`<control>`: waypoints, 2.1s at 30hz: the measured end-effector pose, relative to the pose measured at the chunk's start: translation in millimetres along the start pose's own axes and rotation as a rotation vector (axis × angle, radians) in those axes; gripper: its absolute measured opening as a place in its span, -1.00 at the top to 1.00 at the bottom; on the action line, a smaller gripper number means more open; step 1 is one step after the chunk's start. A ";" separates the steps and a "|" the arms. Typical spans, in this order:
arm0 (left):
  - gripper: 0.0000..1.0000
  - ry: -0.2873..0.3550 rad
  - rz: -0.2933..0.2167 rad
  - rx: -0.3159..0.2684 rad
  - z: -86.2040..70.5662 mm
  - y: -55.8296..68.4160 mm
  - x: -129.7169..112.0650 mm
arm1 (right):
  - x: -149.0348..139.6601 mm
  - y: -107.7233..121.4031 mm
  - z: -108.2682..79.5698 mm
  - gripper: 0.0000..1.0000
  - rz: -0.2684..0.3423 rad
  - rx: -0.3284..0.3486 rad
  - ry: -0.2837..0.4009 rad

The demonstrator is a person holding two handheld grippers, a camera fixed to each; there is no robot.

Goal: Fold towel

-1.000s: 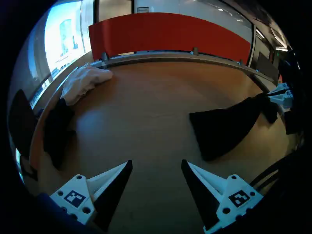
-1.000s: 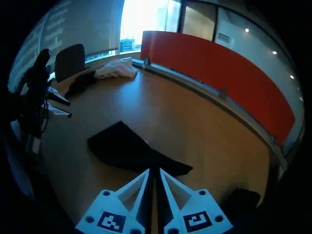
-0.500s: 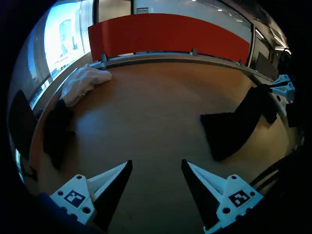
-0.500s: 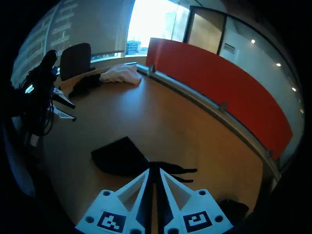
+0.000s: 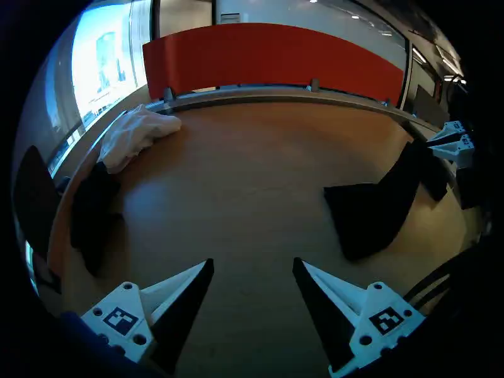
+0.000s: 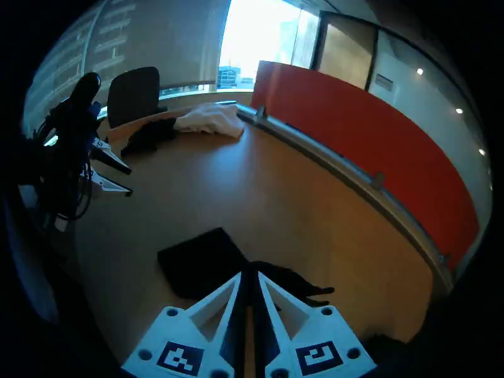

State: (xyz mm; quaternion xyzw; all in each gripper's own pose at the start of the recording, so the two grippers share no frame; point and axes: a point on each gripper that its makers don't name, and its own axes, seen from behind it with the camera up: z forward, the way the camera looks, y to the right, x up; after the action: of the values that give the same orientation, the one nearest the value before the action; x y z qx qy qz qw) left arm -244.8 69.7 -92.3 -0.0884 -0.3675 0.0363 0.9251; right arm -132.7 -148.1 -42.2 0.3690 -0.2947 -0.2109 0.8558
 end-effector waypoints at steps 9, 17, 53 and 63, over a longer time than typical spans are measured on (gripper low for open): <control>-0.86 0.007 -0.003 0.010 -4.7 -8.5 1.7 | 13.6 -29.2 26.1 0.89 -0.029 0.072 0.005; -0.86 0.014 -0.021 0.033 -13.0 -25.1 -0.2 | 15.7 -68.6 55.3 0.89 -0.039 0.157 -0.010; -0.86 0.006 -0.034 0.047 -14.4 -36.5 -5.5 | -41.5 -99.4 78.3 -0.48 0.047 0.196 -0.112; -0.86 0.004 -0.028 0.046 -14.1 -34.3 -4.6 | -75.7 -93.8 66.9 -0.48 0.086 0.166 -0.158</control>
State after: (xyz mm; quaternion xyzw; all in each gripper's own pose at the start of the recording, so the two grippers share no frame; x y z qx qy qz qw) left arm -238.3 33.5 -98.9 -0.0622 -0.3657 0.0313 0.9281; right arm -246.2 -198.1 -102.4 0.4081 -0.3931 -0.1773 0.8047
